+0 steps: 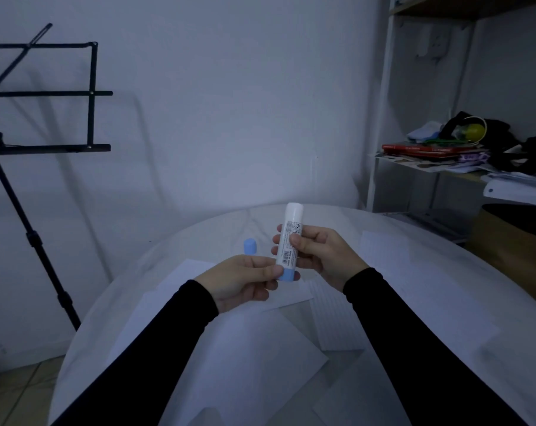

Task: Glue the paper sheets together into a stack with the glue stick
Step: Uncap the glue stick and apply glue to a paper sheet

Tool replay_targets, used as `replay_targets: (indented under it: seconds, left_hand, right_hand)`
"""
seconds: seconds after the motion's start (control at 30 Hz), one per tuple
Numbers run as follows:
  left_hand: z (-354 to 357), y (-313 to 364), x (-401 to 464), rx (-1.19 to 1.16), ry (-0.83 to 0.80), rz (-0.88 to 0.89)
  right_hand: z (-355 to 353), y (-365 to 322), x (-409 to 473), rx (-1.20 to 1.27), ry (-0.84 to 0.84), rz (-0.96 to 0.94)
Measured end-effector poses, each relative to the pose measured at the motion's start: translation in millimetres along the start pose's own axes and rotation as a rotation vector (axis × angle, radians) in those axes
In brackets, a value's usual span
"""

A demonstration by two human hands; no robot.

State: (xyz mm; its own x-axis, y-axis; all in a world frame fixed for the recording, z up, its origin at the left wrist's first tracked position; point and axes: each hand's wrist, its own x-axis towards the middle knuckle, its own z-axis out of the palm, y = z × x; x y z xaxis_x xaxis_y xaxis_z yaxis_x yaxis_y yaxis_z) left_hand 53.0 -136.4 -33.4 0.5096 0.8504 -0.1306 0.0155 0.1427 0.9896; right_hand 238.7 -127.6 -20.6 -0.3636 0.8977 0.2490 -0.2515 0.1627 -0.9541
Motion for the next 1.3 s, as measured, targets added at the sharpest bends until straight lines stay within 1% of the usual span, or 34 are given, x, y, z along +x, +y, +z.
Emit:
replay_targets:
  seconds: [0.13, 0.2, 0.27, 0.33, 0.43, 0.5, 0.6, 0.67, 0.77, 0.9, 0.97, 1.03, 1.1, 1.23, 1.3]
  left_hand:
    - [0.2, 2.2, 1.3, 0.011, 0.042, 0.012]
    - [2.0, 5.2, 1.1, 0.119, 0.131, 0.049]
    - [4.9, 4.4, 2.8, 0.252, 0.265, 0.115]
    - [6.4, 1.6, 5.1, 0.300, 0.345, 0.172]
    - [4.2, -1.2, 4.1, 0.289, 0.299, 0.166]
    - [1.1, -0.6, 1.8, 0.242, 0.222, 0.134]
    - [0.4, -0.1, -1.3, 0.120, 0.060, 0.069]
    - [3.0, 0.7, -2.2, 0.073, 0.014, 0.026]
    - [4.9, 2.7, -0.2, 0.078, 0.088, 0.015]
    - [8.4, 1.5, 5.9, 0.226, 0.324, 0.080]
    - [9.4, -0.4, 8.3, 0.216, 0.381, 0.121]
    - [10.2, 0.2, 7.3, 0.174, 0.339, 0.122]
    - [9.1, 2.7, 3.6, 0.118, 0.260, 0.083]
    - [2.5, 4.7, -2.7, 0.018, 0.119, 0.011]
    - [2.4, 4.1, -3.4, 0.012, 0.099, -0.013]
  right_hand:
    - [1.6, 2.9, 1.7, -0.026, 0.042, -0.031]
    - [3.1, 3.9, 3.1, -0.058, 0.090, -0.048]
    - [7.0, 6.1, 4.9, -0.076, 0.151, -0.065]
    - [11.5, 8.6, 6.2, -0.077, 0.211, -0.079]
    - [14.7, 8.6, 5.1, -0.089, 0.227, -0.082]
    - [12.4, 6.7, 4.0, -0.064, 0.181, -0.074]
    - [8.4, 3.7, 1.7, -0.032, 0.082, -0.055]
    - [7.3, 3.4, 1.3, -0.024, 0.047, -0.047]
    - [7.0, 4.9, 2.5, -0.001, 0.069, -0.052]
    - [9.4, 9.9, 5.8, -0.048, 0.195, -0.084]
    - [10.2, 11.9, 7.5, -0.030, 0.248, -0.089]
    - [9.9, 11.3, 7.5, -0.023, 0.257, -0.080]
    - [7.7, 9.3, 7.0, -0.028, 0.232, -0.069]
    - [1.3, 7.5, 5.5, 0.018, 0.134, -0.034]
    - [-0.7, 8.1, 5.1, 0.035, 0.094, -0.010]
